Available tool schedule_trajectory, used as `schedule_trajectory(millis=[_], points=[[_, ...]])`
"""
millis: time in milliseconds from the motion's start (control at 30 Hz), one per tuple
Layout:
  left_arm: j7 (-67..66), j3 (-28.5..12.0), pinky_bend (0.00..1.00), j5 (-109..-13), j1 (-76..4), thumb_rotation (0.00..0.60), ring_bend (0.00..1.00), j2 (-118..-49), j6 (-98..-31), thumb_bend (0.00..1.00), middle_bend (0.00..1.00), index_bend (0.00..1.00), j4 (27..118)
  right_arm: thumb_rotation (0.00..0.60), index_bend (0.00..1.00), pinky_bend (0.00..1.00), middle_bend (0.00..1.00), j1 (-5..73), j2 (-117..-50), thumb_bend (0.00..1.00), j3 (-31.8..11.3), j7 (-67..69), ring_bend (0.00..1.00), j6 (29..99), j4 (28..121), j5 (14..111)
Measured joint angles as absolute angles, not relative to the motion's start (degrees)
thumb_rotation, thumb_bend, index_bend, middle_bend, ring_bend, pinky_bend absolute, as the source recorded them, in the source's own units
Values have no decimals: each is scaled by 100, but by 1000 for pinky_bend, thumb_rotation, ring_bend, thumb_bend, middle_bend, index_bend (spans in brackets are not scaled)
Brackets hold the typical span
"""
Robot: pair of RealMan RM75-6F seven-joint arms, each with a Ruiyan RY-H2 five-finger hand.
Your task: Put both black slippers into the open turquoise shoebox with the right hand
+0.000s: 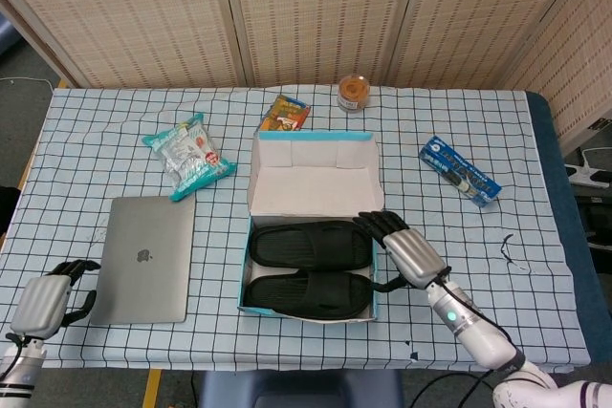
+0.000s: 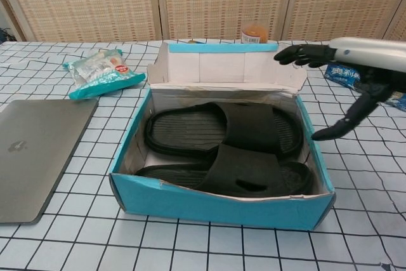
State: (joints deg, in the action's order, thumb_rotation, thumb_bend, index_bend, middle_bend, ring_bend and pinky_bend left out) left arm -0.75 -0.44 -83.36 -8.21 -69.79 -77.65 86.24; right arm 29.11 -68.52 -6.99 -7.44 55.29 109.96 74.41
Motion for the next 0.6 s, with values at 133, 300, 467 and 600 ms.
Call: schedule_trajectory(millis=[133, 300, 467, 600], points=[[-112, -37, 549, -8430, -812, 600, 304, -6994, -7855, 430, 334, 311, 8665, 600, 109, 19, 27, 2391, -6256, 23, -317, -580, 0, 6125, 10890, 8113], [-238, -6, 549, -8550, -831, 600, 308, -7031, -7886, 430, 336, 311, 8659, 600, 112, 18, 26, 1848, -6347, 24, -68, -747, 0, 7042, 10011, 8365], [-265, 22, 549, -8616, -849, 600, 307, -7063, -7886, 430, 336, 311, 8652, 600, 90, 13, 26, 1430, -6811, 23, 25, -715, 0, 7612, 8650, 8530], [-223, 20, 549, -8628, -859, 600, 308, -7069, -7887, 431, 336, 311, 8650, 600, 87, 13, 26, 1192, -7261, 23, -3, -717, 0, 8118, 7852, 8655]])
